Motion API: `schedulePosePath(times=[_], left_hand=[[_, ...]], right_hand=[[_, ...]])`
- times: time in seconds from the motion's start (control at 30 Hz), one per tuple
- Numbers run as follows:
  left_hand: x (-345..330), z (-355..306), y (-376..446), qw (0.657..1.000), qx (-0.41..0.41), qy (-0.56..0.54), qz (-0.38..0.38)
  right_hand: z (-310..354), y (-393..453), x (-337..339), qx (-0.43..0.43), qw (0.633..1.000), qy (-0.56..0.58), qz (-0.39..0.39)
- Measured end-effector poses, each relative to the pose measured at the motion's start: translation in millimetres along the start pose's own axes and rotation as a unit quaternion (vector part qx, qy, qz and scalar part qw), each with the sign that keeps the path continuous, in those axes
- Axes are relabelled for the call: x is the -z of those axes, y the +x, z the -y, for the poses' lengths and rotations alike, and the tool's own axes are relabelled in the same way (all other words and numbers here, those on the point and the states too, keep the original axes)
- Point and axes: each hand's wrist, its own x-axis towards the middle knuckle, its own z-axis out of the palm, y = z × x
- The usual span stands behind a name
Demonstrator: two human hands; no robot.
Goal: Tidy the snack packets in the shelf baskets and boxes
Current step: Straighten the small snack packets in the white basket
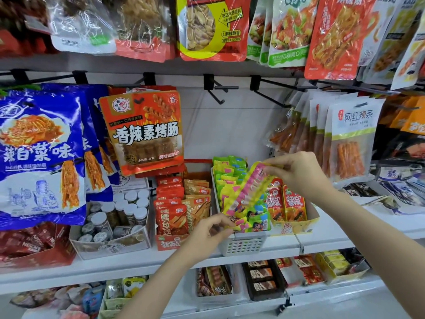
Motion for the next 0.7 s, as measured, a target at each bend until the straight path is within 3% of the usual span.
schedulePosePath(times=[0.17,0.27,0.4,0.57,0.7], left_hand=[[0,-1,2,0.999,0.022,-0.035,-0.033],[1,-5,5,0.998,0.014,0.001,-0.060],[-2,-11,3,0.996,-0.001,0.037,-0.079],[-8,-15,-1,0.989,-0.046,0.084,-0.115],[-8,-22,1,0.983,-0.072,0.122,-0.116]], right_hand=[[2,2,-1,0.035,0.997,-0.028,0.057],[8,4,-8,0.084,0.993,-0.045,0.066],[23,-4,-39,0.063,0.993,-0.024,0.101],[23,-15,-69,-0.009,0.977,-0.063,0.201],[16,-13,-66,-0.004,0.965,-0.029,0.260]])
